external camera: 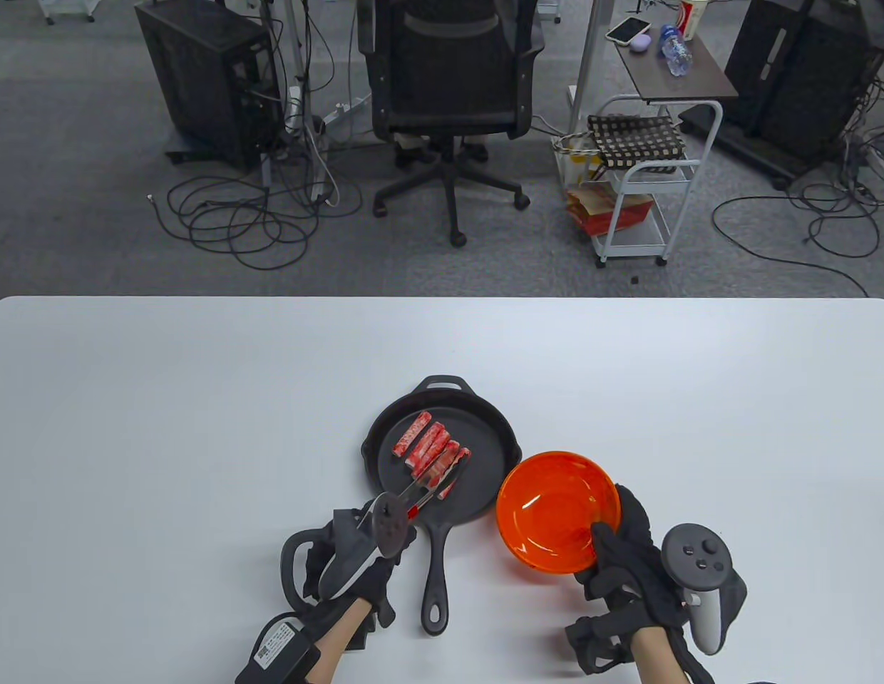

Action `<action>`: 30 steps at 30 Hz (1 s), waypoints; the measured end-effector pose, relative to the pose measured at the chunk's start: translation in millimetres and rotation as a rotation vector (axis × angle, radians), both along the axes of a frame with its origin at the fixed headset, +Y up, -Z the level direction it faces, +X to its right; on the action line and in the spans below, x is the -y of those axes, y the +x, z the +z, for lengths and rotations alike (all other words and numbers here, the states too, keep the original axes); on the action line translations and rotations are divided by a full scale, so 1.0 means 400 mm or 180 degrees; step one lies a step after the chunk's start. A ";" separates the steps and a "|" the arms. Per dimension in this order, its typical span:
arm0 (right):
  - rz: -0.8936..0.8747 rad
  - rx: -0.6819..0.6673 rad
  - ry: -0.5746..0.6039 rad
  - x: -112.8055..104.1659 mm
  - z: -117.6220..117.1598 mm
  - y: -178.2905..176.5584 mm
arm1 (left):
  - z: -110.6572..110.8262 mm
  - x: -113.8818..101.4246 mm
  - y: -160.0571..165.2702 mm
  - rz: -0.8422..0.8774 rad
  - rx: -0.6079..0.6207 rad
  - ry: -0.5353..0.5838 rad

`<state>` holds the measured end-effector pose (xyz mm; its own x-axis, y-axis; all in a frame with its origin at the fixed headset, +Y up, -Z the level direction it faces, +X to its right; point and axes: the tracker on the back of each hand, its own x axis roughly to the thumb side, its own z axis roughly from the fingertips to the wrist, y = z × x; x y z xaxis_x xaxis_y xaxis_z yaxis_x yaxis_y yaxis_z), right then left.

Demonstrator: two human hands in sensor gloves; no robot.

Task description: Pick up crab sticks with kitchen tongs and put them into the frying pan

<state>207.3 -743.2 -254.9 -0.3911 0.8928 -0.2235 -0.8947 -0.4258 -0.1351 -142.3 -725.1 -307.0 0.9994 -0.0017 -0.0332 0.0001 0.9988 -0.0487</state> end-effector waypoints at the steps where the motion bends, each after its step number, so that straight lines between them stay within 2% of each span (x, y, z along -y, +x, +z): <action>1: 0.0001 0.0001 0.0000 0.000 0.000 0.000 | 0.000 0.000 0.000 0.0004 -0.0001 -0.0001; 8: 0.0001 0.0001 0.0000 0.000 0.000 0.000 | 0.001 -0.002 -0.003 0.0072 0.0004 0.0015; 21: -0.0060 0.0070 -0.0004 0.000 -0.001 0.008 | 0.008 -0.017 -0.034 0.0411 -0.0071 0.0298; 30: -0.0100 0.0267 -0.0241 0.033 -0.016 0.046 | 0.010 -0.012 -0.047 0.0500 -0.0130 0.0366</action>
<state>225.7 -756.4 -261.2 -0.3404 0.8836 -0.3216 -0.8946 -0.4096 -0.1787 -161.2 -720.1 -302.9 0.9849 0.1603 -0.0649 -0.1559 0.9854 0.0688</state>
